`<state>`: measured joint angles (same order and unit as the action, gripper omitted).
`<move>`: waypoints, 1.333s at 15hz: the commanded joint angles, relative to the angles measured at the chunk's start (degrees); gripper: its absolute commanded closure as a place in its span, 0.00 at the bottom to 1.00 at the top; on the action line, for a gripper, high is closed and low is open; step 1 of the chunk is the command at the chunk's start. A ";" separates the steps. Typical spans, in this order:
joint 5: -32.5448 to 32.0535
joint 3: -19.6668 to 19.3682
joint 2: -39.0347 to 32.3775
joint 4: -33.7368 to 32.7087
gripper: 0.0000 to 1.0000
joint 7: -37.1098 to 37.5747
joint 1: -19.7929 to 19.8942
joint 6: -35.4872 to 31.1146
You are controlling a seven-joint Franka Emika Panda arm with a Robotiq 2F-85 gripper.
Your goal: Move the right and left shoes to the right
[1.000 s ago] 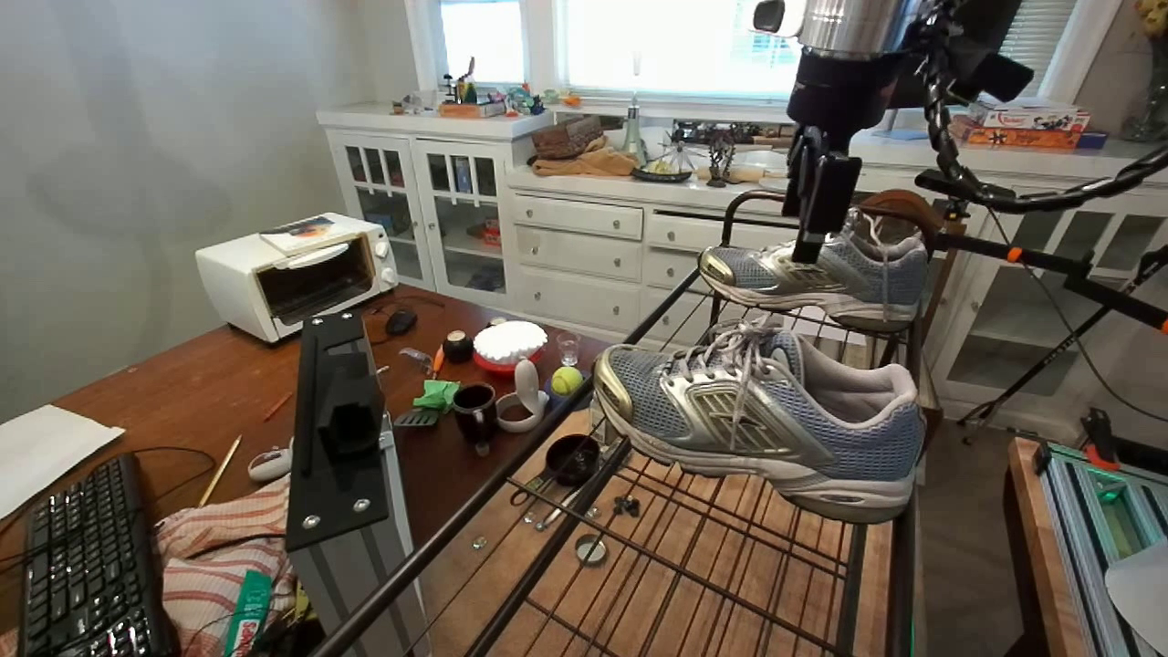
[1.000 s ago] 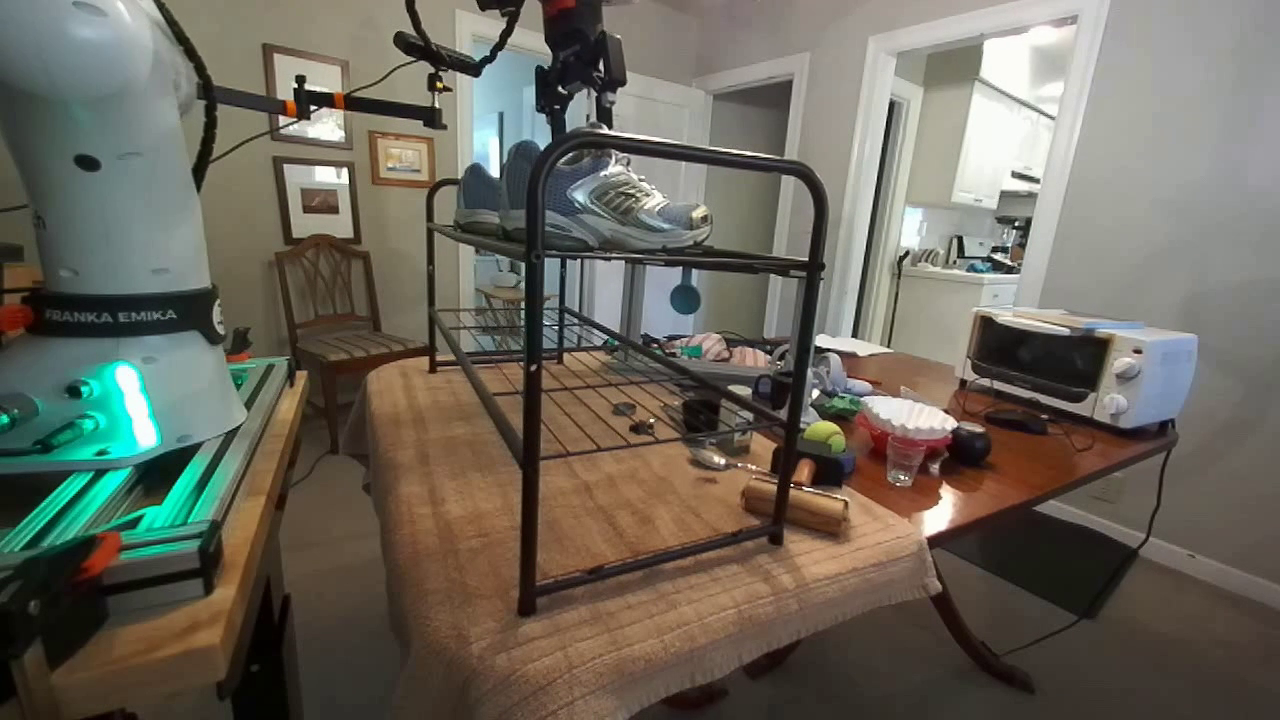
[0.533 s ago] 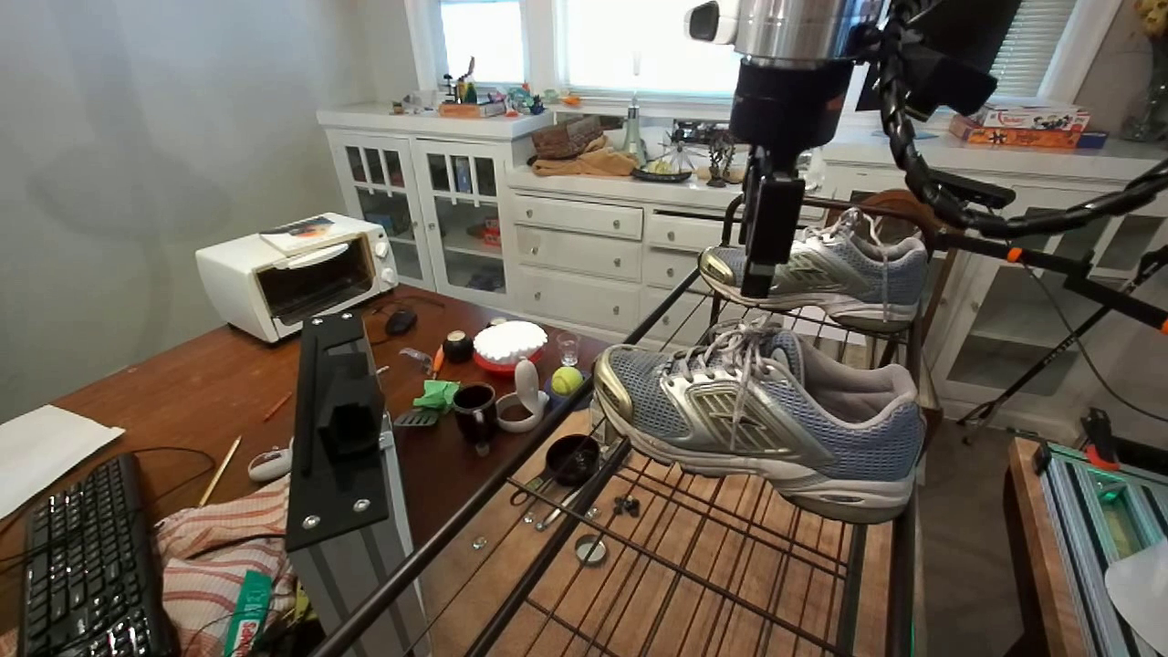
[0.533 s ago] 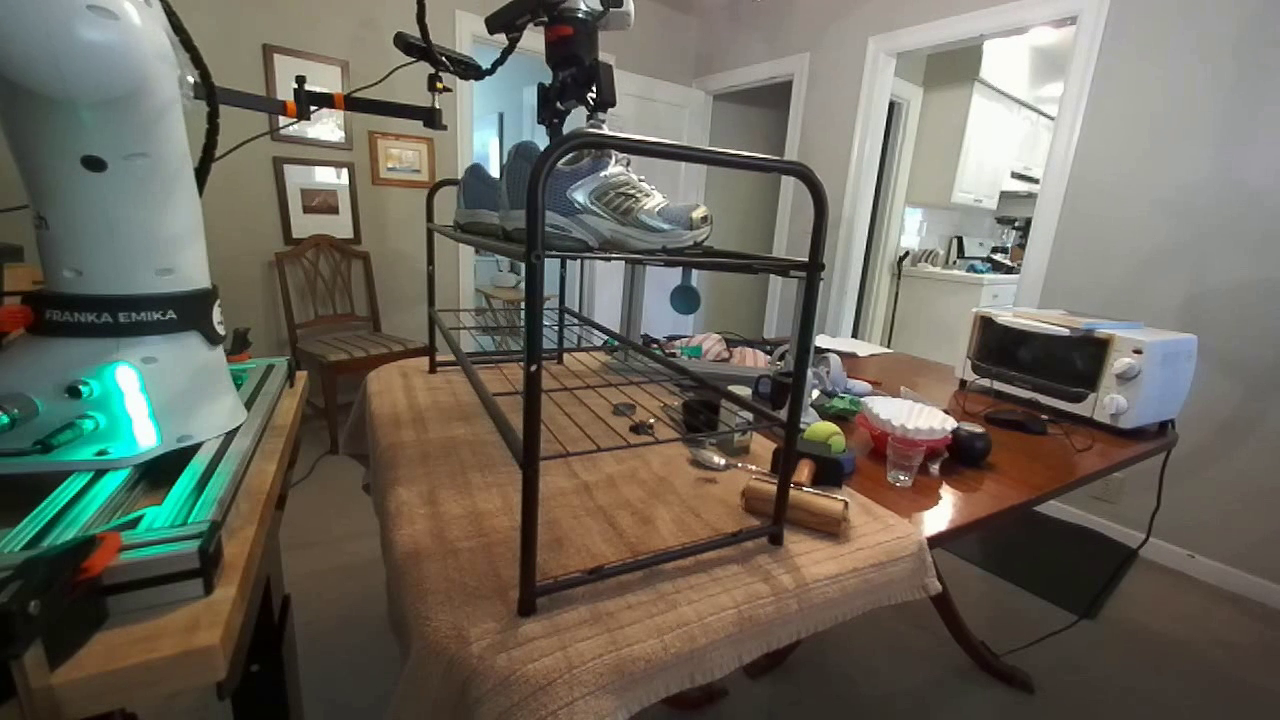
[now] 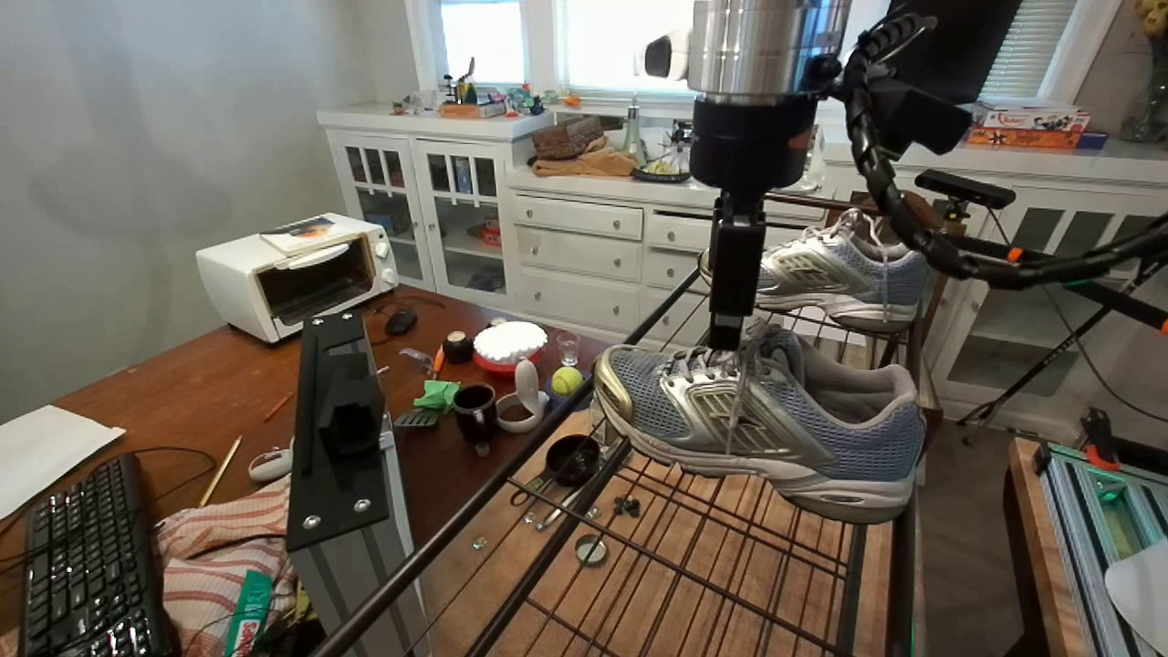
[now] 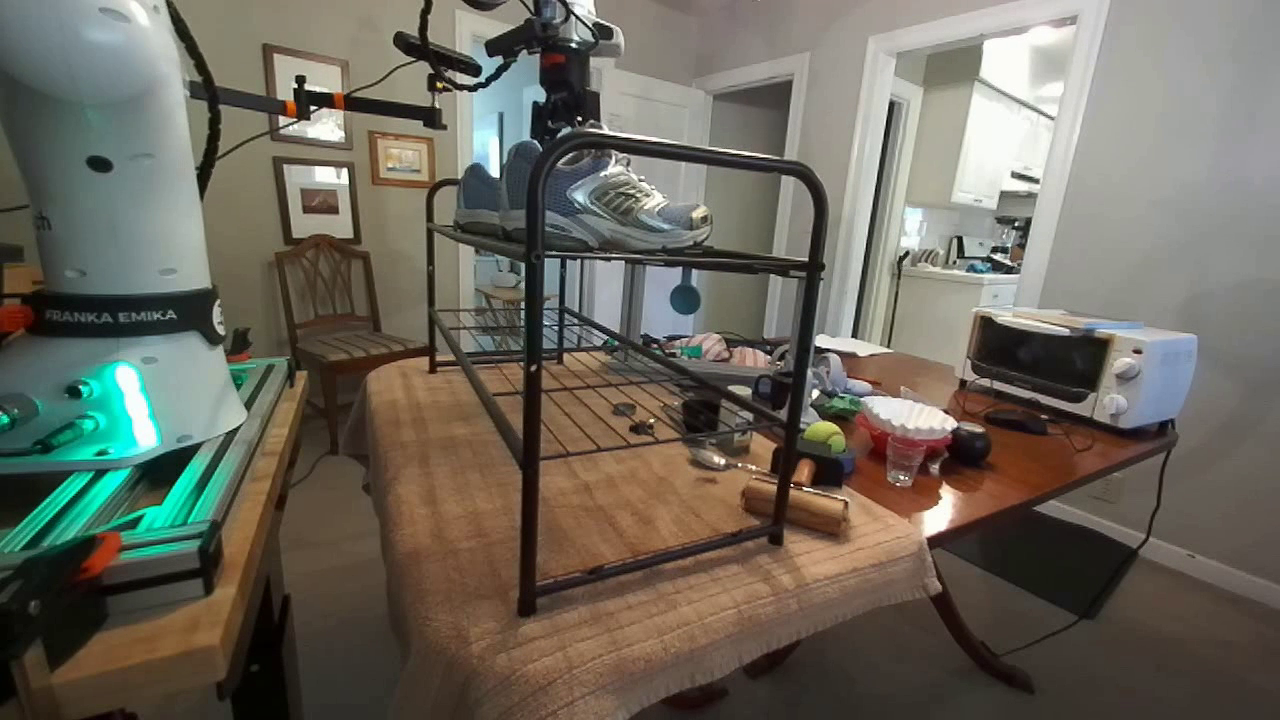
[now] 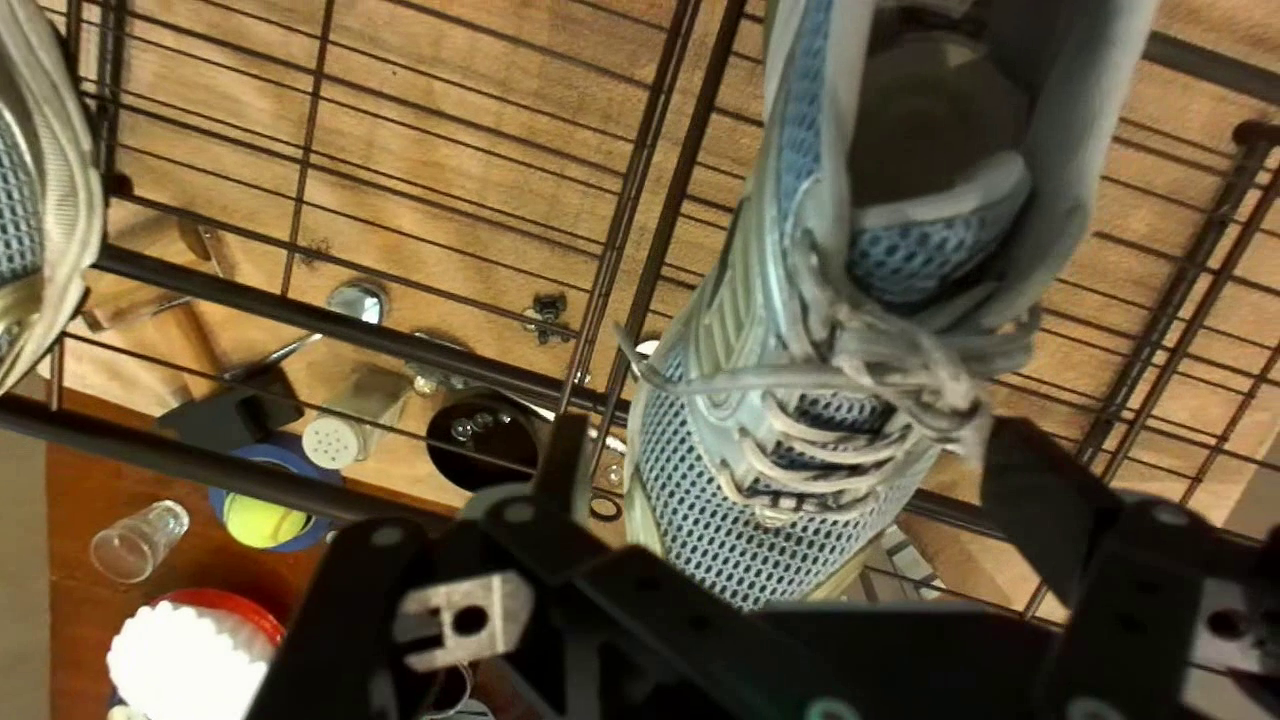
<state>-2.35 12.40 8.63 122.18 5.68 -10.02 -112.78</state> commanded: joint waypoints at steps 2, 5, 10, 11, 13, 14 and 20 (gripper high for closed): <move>2.11 0.36 -3.18 -1.63 0.00 2.75 -0.81 2.03; 2.55 0.45 -4.12 -1.58 0.00 3.88 -1.04 2.87; 1.97 0.45 -4.98 -1.83 0.51 6.33 -1.11 6.23; 1.36 0.48 -4.85 -1.96 0.58 7.59 -1.05 7.01; 1.11 0.43 -4.72 -2.36 0.70 8.78 -0.97 8.99; 0.88 0.33 -4.59 -2.56 0.77 9.09 -0.87 9.87; 0.16 -1.17 -1.26 -1.50 0.88 7.13 0.20 12.09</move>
<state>-1.21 12.22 4.77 120.16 13.30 -10.60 -103.85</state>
